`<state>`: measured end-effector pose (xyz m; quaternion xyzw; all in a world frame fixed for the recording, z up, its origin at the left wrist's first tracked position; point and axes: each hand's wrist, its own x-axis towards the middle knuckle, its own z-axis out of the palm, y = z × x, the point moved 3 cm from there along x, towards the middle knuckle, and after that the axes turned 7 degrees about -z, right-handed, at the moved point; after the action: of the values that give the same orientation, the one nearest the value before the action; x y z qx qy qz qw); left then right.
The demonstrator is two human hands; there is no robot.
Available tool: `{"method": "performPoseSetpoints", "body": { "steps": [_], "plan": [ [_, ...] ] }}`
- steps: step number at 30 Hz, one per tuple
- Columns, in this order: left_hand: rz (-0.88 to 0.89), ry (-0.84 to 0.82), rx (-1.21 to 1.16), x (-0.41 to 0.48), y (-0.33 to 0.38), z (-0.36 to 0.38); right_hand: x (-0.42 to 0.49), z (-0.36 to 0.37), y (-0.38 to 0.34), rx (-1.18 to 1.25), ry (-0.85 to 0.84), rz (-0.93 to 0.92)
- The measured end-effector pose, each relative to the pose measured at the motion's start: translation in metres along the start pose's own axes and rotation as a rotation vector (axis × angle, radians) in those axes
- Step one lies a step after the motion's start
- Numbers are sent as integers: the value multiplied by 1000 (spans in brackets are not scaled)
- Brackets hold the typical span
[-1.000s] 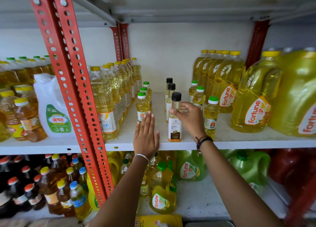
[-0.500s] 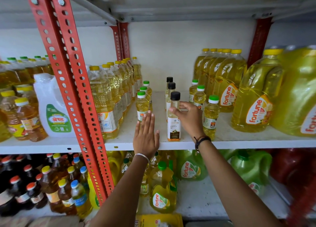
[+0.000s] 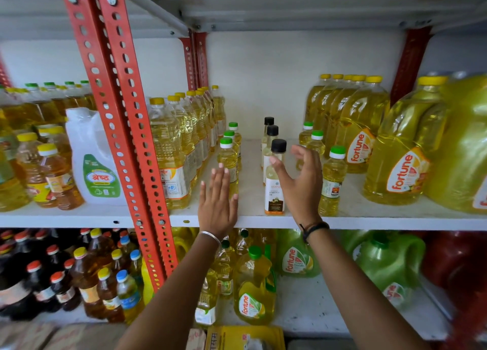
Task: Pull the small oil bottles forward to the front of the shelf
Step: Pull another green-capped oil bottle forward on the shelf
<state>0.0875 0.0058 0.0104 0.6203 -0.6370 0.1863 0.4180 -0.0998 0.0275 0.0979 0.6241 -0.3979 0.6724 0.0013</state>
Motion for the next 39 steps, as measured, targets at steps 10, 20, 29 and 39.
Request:
{"method": "performPoseSetpoints", "body": {
  "steps": [10,20,29,39],
  "plan": [
    [38,89,199,23,-67,-47,-8,77,-33,195,-269,-67],
    [75,133,265,16,-85,-34,11,132,-5,252,-465,269],
    [90,155,258,16,-84,-36,15,139,-4,151,-400,299],
    [102,146,275,16,-84,-37,20,144,-10,-7,-384,309]
  ]
}}
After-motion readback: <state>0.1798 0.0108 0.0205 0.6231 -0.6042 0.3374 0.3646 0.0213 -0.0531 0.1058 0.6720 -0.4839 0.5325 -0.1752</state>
